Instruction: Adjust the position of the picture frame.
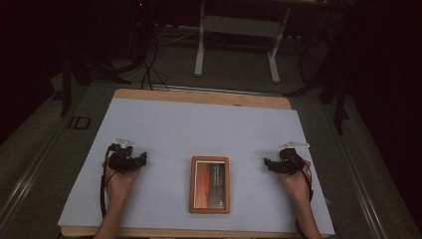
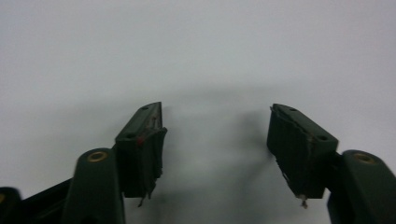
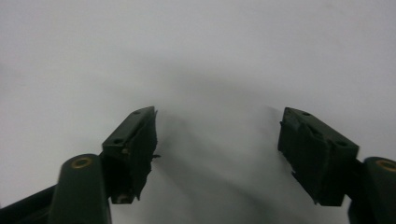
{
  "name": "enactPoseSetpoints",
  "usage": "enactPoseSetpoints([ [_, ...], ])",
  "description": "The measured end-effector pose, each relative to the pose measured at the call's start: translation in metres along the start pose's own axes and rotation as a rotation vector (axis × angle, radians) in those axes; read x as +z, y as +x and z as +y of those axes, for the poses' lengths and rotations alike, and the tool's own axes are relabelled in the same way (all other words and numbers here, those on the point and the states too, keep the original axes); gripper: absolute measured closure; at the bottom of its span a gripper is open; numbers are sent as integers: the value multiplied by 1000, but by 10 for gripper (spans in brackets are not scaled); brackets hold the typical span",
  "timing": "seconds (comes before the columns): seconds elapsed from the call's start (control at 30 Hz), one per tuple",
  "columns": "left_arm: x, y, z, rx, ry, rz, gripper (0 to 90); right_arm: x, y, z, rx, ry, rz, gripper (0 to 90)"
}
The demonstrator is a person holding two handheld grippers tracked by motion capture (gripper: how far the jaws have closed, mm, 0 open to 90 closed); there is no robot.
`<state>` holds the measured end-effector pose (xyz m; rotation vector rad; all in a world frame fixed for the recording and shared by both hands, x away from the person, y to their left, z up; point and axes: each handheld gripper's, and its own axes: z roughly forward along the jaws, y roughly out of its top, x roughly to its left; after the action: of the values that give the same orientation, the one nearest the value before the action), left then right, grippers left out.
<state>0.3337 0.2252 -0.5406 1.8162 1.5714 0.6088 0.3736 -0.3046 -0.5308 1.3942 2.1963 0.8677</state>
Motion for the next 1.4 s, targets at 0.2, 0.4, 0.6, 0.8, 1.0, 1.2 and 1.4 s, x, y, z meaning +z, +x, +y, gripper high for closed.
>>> enactPoseSetpoints([
  [0.2, -10, -8, 2, 32, -48, -75, 405, -5, 12, 5, -36, -38, 45, 318],
  [0.4, -23, -23, 2, 74, -56, -181, 400, -16, 24, 10, -27, -78, 137, 348],
  [0.6, -38, -38, 4, 94, -87, -254, 400, -23, 37, 12, -36, -97, 206, 353],
  [0.8, -39, -56, 6, 120, -73, -304, 402, -25, 59, 16, -84, -93, 241, 352],
  [1.0, -37, -71, 6, 127, -55, -390, 402, -27, 79, 19, -126, -98, 310, 345],
  [1.2, -34, -87, 5, 136, -34, -464, 400, -28, 94, 20, -128, -98, 375, 338],
  [1.4, -31, -103, 1, 156, -27, -518, 389, -25, 106, 19, -131, -88, 433, 327],
])
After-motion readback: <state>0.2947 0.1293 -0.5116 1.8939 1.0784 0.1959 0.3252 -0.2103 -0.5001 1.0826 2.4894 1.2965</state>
